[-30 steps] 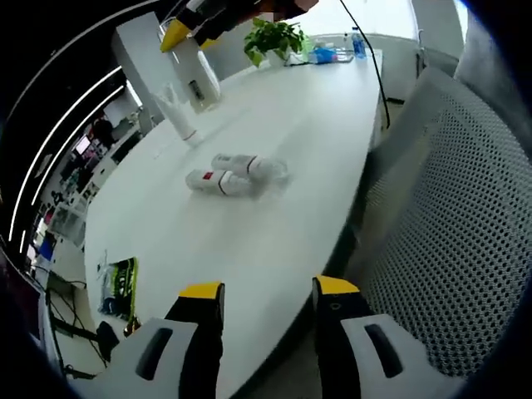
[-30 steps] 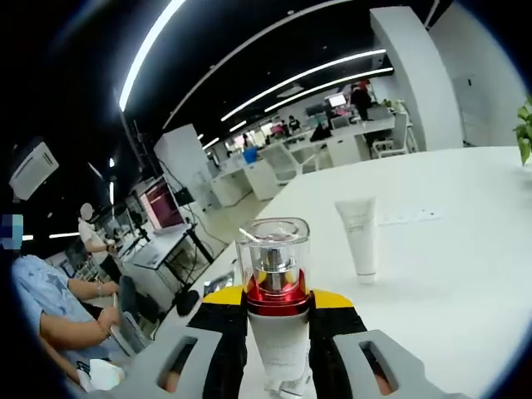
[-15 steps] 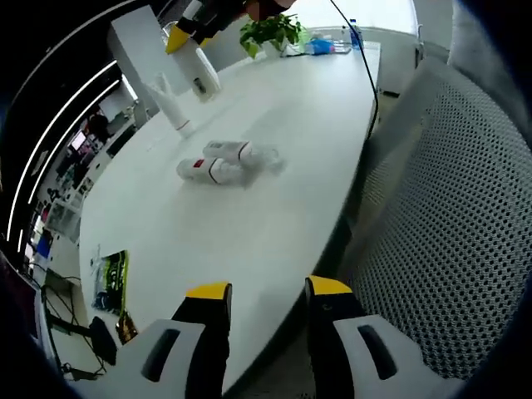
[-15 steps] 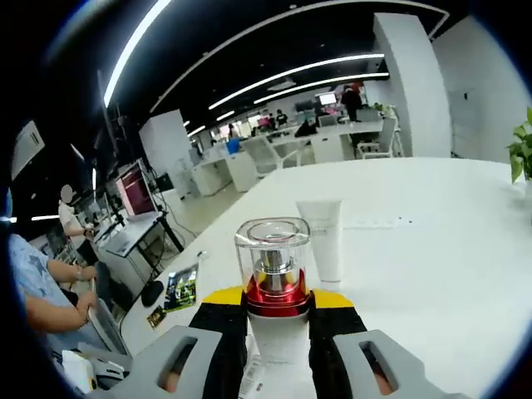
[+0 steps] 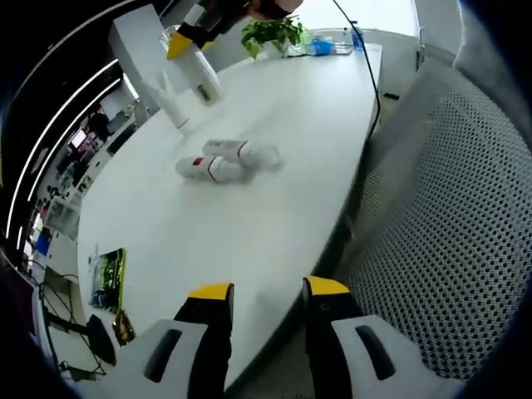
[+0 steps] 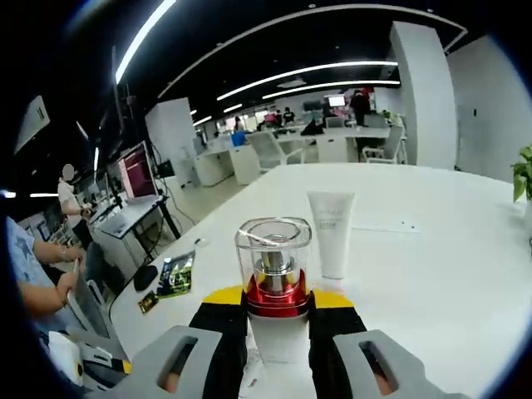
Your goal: Arrange the skincare products in the storage area until every visible bottle or jar stands upright without overlapping.
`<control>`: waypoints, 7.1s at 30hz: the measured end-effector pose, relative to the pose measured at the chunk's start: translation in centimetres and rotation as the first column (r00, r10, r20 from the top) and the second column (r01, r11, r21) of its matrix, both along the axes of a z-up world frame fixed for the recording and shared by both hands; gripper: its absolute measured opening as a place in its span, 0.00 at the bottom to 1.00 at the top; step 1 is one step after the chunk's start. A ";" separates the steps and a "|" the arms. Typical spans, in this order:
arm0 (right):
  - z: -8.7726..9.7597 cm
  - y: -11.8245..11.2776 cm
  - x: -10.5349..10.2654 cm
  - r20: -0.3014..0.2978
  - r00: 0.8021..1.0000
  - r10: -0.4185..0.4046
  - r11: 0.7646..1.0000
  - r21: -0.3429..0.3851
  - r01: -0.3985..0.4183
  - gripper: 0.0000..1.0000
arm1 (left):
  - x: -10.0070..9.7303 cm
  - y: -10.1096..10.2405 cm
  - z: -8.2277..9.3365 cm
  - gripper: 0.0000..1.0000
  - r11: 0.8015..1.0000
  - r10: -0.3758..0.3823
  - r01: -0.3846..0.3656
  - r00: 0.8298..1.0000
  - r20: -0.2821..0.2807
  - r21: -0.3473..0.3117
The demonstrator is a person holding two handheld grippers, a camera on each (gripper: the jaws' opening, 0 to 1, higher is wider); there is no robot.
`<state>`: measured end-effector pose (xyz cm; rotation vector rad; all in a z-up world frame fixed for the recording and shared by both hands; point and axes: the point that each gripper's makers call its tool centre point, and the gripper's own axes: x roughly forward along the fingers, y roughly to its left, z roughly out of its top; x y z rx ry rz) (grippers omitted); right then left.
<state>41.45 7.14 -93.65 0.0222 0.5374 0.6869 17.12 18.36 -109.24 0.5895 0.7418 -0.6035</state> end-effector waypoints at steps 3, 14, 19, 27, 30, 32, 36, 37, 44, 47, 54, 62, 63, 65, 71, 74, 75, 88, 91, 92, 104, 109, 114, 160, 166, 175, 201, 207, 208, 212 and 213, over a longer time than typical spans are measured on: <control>0.1 0.1 -0.5 0.011 1.000 0.013 1.000 -0.009 -0.013 0.20 | 0.1 0.2 0.0 0.29 1.000 0.006 -0.006 1.000 0.001 0.002; 0.2 -1.2 -0.6 0.027 1.000 0.016 0.998 -0.053 -0.015 0.20 | 0.7 0.3 0.8 0.30 1.000 0.027 -0.027 0.999 0.040 -0.011; 0.2 -1.8 0.2 0.019 1.000 -0.015 0.999 -0.043 0.016 0.20 | 0.5 0.4 0.6 0.29 1.000 0.029 -0.029 0.999 0.026 -0.004; -0.2 -2.1 1.3 0.019 0.999 -0.045 0.998 -0.040 0.046 0.20 | 0.5 0.8 0.3 0.28 0.999 0.039 -0.039 0.999 0.009 -0.001; -0.6 -2.5 1.7 0.027 0.997 -0.069 0.997 -0.028 0.070 0.20 | 0.7 1.1 0.7 0.27 0.998 0.055 -0.054 0.998 0.028 -0.014; -1.0 -2.5 1.7 0.019 0.997 -0.075 0.997 -0.027 0.076 0.20 | 0.6 1.1 0.5 0.26 0.998 0.059 -0.059 0.998 0.014 -0.016; -1.8 -2.5 1.7 0.019 0.998 -0.064 0.995 -0.071 0.065 0.20 | 0.5 1.0 0.5 0.26 0.999 0.049 -0.049 0.999 0.011 -0.013; -2.0 -2.5 1.8 0.028 0.998 -0.056 0.994 -0.089 0.058 0.20 | 0.5 1.0 0.5 0.26 0.999 0.049 -0.049 0.999 0.012 -0.015; -3.3 -2.6 2.6 0.024 0.995 -0.100 0.989 -0.107 0.102 0.20 | 0.5 1.0 0.4 0.25 0.998 0.053 -0.053 0.999 -0.001 -0.025; -3.4 -2.8 3.2 0.039 0.991 -0.131 0.983 -0.125 0.135 0.20 | 0.6 1.4 0.2 0.26 0.996 0.086 -0.087 0.996 -0.017 -0.037; -4.0 -3.3 4.3 0.026 0.985 -0.173 0.979 -0.108 0.175 0.20 | 0.3 1.1 0.2 0.23 0.998 0.061 -0.061 0.998 -0.016 -0.031; -4.3 -4.4 6.4 0.021 0.971 -0.239 0.967 -0.084 0.240 0.20 | 0.1 0.9 0.2 0.21 0.998 0.057 -0.058 0.998 -0.026 -0.038; -4.4 -4.5 6.7 0.018 0.969 -0.246 0.965 -0.087 0.247 0.20 | 0.1 0.8 0.1 0.20 0.998 0.054 -0.055 0.998 -0.030 -0.038; -4.7 -4.7 7.3 0.009 0.967 -0.256 0.962 -0.092 0.255 0.20 | 0.0 0.6 0.1 0.20 0.998 0.046 -0.047 0.998 -0.037 -0.049; -4.7 -4.8 8.7 0.016 0.962 -0.272 0.958 -0.083 0.273 0.20 | 0.1 0.4 0.1 0.22 0.994 0.064 -0.068 0.997 -0.045 -0.086; -4.6 -4.6 9.3 0.010 0.962 -0.272 0.960 -0.064 0.272 0.20 | 0.3 0.5 0.3 0.25 0.993 0.075 -0.078 0.997 -0.036 -0.089; -4.6 -4.5 9.4 0.012 0.962 -0.272 0.960 -0.065 0.272 0.20 | 0.2 0.5 0.2 0.25 0.992 0.081 -0.084 0.996 -0.038 -0.091; -5.0 -4.2 12.6 0.043 0.964 -0.261 0.959 -0.101 0.264 0.20 | 0.4 0.6 0.2 0.26 0.984 0.120 -0.126 0.991 -0.056 -0.128; -5.0 -4.1 12.6 0.048 0.964 -0.261 0.959 -0.103 0.264 0.20 | 0.3 0.5 0.1 0.26 0.984 0.119 -0.126 0.991 -0.059 -0.129; -5.0 -4.0 12.7 0.048 0.965 -0.259 0.959 -0.104 0.262 0.20 | 0.3 0.5 0.1 0.26 0.984 0.119 -0.126 0.991 -0.059 -0.127; -5.7 -4.3 14.3 0.044 0.963 -0.265 0.956 -0.116 0.268 0.20 | 0.4 0.6 0.1 0.25 0.978 0.141 -0.149 0.988 -0.065 -0.147; -6.0 -4.6 14.7 0.048 0.957 -0.286 0.951 -0.112 0.289 0.21 | 0.4 0.6 0.0 0.25 0.977 0.141 -0.150 0.987 -0.074 -0.150; -5.9 -4.6 15.1 0.070 0.951 -0.301 0.948 -0.084 0.306 0.21 | 0.4 0.4 0.0 0.27 0.973 0.146 -0.158 0.986 -0.082 -0.169; -7.2 -4.7 12.9 -0.042 0.977 0.208 0.946 -0.246 -0.212 0.24 | 0.1 0.4 -0.1 0.18 0.980 0.122 -0.133 0.989 -0.084 -0.147; -7.3 -4.6 13.0 -0.061 0.984 0.166 0.957 -0.230 -0.176 0.23 | 0.0 0.4 -0.2 0.17 0.981 0.119 -0.131 0.989 -0.090 -0.144; -7.3 -3.6 13.2 -0.083 0.989 0.120 0.967 -0.215 -0.135 0.23 | -0.1 0.4 -0.5 0.16 0.984 0.111 -0.123 0.989 -0.099 -0.131; -7.7 -2.7 14.3 -0.104 0.991 0.082 0.967 -0.234 -0.104 0.24 | -0.1 0.7 -0.4 0.14 0.985 0.115 -0.126 0.989 -0.093 -0.119; -7.7 -2.7 14.3 -0.108 0.991 0.078 0.966 -0.236 -0.102 0.24 | -0.1 0.7 -0.5 0.14 0.985 0.116 -0.127 0.989 -0.094 -0.118; -7.7 -2.7 14.3 -0.108 0.991 0.077 0.967 -0.236 -0.101 0.24 | -0.1 0.7 -0.5 0.14 0.985 0.116 -0.126 0.989 -0.093 -0.116; -7.7 -2.6 14.2 -0.110 0.991 0.072 0.967 -0.236 -0.097 0.24 | -0.1 0.7 -0.4 0.14 0.985 0.116 -0.127 0.989 -0.094 -0.115; -7.7 -2.6 14.2 -0.111 0.991 0.071 0.967 -0.236 -0.095 0.24 | -0.1 0.7 -0.4 0.14 0.985 0.117 -0.128 0.989 -0.094 -0.116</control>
